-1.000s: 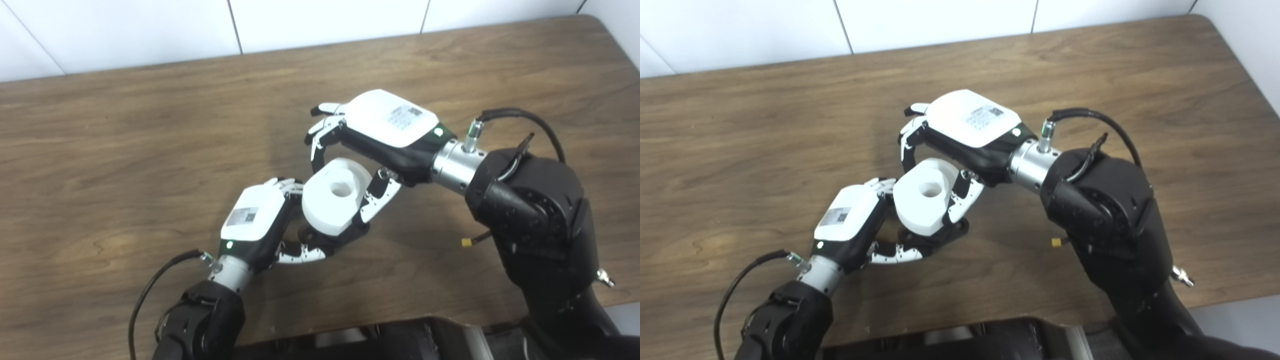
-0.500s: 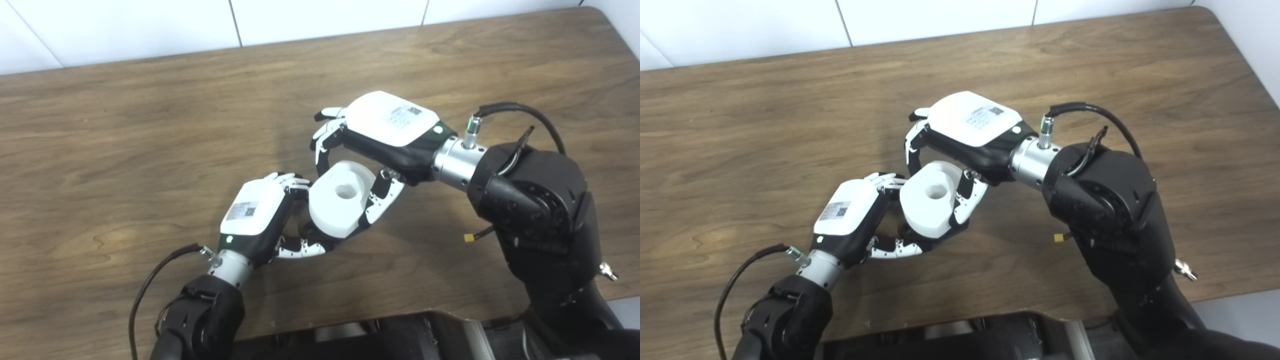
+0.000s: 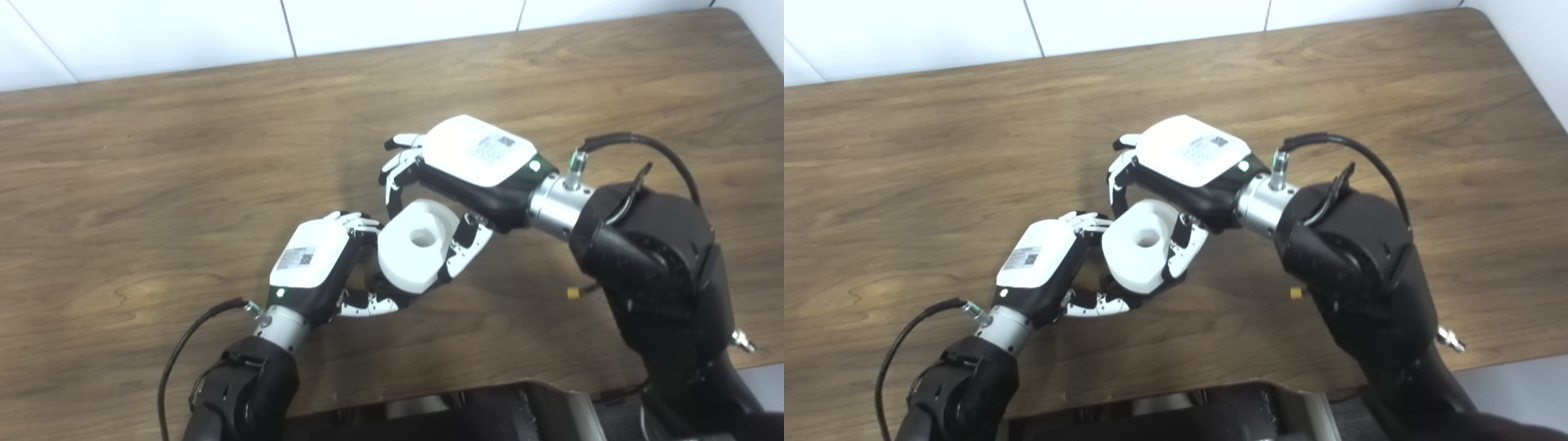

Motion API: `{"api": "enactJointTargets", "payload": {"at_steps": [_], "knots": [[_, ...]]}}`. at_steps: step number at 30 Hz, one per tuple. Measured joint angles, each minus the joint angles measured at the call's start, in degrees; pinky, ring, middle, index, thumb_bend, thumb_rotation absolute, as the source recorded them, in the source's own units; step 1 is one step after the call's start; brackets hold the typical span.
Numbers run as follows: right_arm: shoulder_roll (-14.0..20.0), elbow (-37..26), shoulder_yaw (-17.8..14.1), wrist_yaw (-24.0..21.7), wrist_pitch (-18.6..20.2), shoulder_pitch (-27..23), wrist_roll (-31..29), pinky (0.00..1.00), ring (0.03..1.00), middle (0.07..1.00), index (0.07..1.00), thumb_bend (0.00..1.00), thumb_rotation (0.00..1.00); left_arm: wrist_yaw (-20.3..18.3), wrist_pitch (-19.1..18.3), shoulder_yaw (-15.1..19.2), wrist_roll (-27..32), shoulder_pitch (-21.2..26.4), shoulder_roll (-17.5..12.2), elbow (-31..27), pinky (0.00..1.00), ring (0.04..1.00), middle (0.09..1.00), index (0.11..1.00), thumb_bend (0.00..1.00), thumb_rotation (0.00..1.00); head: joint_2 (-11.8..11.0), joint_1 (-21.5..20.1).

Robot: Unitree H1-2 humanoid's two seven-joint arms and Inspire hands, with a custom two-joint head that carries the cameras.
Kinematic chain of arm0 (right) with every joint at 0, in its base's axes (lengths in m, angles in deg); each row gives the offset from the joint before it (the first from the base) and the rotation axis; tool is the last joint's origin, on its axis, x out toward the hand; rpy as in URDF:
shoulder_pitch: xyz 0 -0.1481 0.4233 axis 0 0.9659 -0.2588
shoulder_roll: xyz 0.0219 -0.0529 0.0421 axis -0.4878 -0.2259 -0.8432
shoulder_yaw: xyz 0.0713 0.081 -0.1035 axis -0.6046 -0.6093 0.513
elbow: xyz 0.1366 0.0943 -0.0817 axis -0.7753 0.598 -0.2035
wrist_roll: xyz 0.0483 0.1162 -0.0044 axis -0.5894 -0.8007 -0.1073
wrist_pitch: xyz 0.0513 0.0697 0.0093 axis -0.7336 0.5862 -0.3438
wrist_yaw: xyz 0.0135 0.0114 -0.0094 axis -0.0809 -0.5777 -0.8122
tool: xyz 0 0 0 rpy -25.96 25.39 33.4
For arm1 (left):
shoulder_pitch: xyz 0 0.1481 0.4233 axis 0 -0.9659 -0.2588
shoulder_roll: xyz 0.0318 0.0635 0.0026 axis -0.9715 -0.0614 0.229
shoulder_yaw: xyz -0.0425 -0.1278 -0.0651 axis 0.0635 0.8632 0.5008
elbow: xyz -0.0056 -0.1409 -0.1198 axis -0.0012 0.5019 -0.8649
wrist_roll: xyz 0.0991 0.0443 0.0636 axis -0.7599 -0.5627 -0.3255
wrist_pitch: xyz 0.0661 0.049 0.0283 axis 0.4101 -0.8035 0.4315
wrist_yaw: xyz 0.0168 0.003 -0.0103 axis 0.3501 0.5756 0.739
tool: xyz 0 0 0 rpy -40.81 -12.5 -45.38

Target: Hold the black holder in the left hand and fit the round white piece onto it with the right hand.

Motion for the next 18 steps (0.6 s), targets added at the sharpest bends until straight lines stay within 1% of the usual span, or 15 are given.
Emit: {"api": "enactJointTargets", "payload": {"at_steps": [8, 18], "knots": [[-0.41, 0.0, 0.18, 1.5, -1.12, 0.97, 0.43, 0.88, 0.939, 0.811, 0.484, 0.52, 0.14, -0.05, 0.0, 0.01, -0.06, 0.01, 0.0, -0.01, 0.92, 0.858, 0.777, 0.486, 0.52, 0.05, 0.0, -0.09], [-0.63, -0.42, 0.4, 1.57, -1.61, 1.49, 1.12, 0.87, 0.942, 0.81, 0.484, 0.52, 0.14, -0.08, 0.0, 0.02, -0.05, 0.0, 0.0, -0.04, 0.92, 0.857, 0.776, 0.486, 0.52, 0.05, 0.09, 0.0]]}}
